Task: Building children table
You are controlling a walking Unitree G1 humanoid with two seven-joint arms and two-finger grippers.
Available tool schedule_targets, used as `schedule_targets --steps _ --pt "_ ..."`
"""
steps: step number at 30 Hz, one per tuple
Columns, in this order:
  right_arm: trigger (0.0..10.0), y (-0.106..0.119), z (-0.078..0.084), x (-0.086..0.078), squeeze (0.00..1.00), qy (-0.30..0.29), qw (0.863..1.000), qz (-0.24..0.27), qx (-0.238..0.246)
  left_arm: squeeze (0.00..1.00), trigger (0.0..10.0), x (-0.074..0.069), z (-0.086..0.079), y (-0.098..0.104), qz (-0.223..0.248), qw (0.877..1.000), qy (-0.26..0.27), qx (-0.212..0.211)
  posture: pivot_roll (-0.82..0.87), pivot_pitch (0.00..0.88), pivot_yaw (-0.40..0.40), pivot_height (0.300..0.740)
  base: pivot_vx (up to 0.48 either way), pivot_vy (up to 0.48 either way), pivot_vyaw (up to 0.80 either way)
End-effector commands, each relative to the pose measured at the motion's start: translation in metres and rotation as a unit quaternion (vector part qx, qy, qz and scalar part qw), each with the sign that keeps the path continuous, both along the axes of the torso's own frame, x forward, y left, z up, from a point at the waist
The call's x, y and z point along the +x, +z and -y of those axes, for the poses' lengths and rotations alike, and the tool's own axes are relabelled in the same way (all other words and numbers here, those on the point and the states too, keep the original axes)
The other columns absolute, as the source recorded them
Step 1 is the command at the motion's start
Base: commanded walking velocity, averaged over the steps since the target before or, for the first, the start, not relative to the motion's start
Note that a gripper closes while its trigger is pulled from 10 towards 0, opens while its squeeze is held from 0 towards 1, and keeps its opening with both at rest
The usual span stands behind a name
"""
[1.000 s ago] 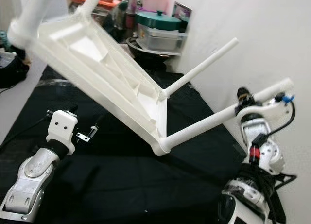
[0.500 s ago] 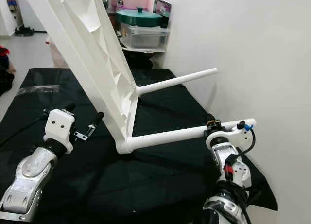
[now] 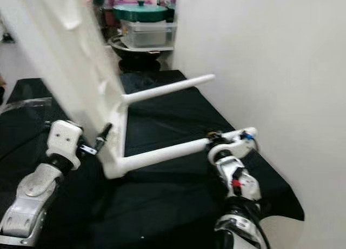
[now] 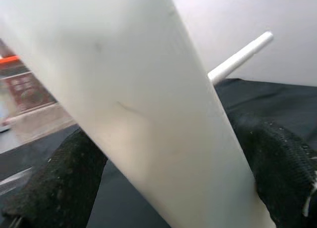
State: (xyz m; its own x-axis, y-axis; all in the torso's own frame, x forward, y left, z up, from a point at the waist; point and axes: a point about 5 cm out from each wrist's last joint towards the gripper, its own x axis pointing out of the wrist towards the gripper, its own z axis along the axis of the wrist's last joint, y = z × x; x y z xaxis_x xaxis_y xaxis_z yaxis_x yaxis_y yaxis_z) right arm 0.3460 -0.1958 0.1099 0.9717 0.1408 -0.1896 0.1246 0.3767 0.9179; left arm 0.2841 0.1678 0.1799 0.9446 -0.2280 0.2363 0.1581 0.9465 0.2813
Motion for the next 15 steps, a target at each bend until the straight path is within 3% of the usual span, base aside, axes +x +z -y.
schedule_targets --steps 1,4,7,8,10,11,15 --pt "10.0 -0.065 -0.057 -0.030 0.00 0.170 0.965 -0.182 -0.076 0.65 10.0 0.002 0.004 0.001 -0.001 1.000 -0.009 0.010 0.15 0.000 -0.118 0.740 0.000 0.000 0.00" --pt "10.0 -0.065 -0.060 -0.030 0.00 0.168 0.963 -0.196 -0.078 0.65 10.0 0.001 0.003 0.001 -0.002 1.000 -0.005 0.011 0.15 0.000 -0.116 0.740 0.000 0.000 0.00" --pt "10.0 -0.067 -0.054 -0.033 0.00 0.153 0.961 -0.217 -0.083 0.65 10.0 0.002 0.003 0.000 -0.003 1.000 -0.004 0.012 0.13 0.000 -0.110 0.740 0.000 0.000 0.00" --pt "10.0 -0.071 -0.050 -0.035 0.63 0.148 0.958 -0.228 -0.091 0.64 10.0 0.002 0.005 0.000 -0.003 1.000 -0.005 0.012 0.13 0.000 -0.111 0.740 0.000 0.000 0.00" --pt "10.0 -0.071 -0.050 -0.035 0.63 0.148 0.958 -0.228 -0.091 0.64 10.0 0.002 0.005 0.000 -0.003 1.000 -0.005 0.012 0.13 0.000 -0.111 0.740 0.000 0.000 0.00" --pt "10.0 -0.073 -0.047 -0.037 1.00 0.145 0.956 -0.235 -0.097 0.64 10.0 0.003 0.005 -0.001 -0.003 1.000 -0.006 0.012 0.13 0.000 -0.111 0.740 0.000 0.000 0.00" --pt "10.0 -0.075 -0.043 -0.039 1.00 0.139 0.955 -0.241 -0.106 0.64 10.0 0.003 0.006 -0.001 -0.003 1.000 -0.006 0.013 0.13 0.000 -0.112 0.740 0.000 0.000 0.00"
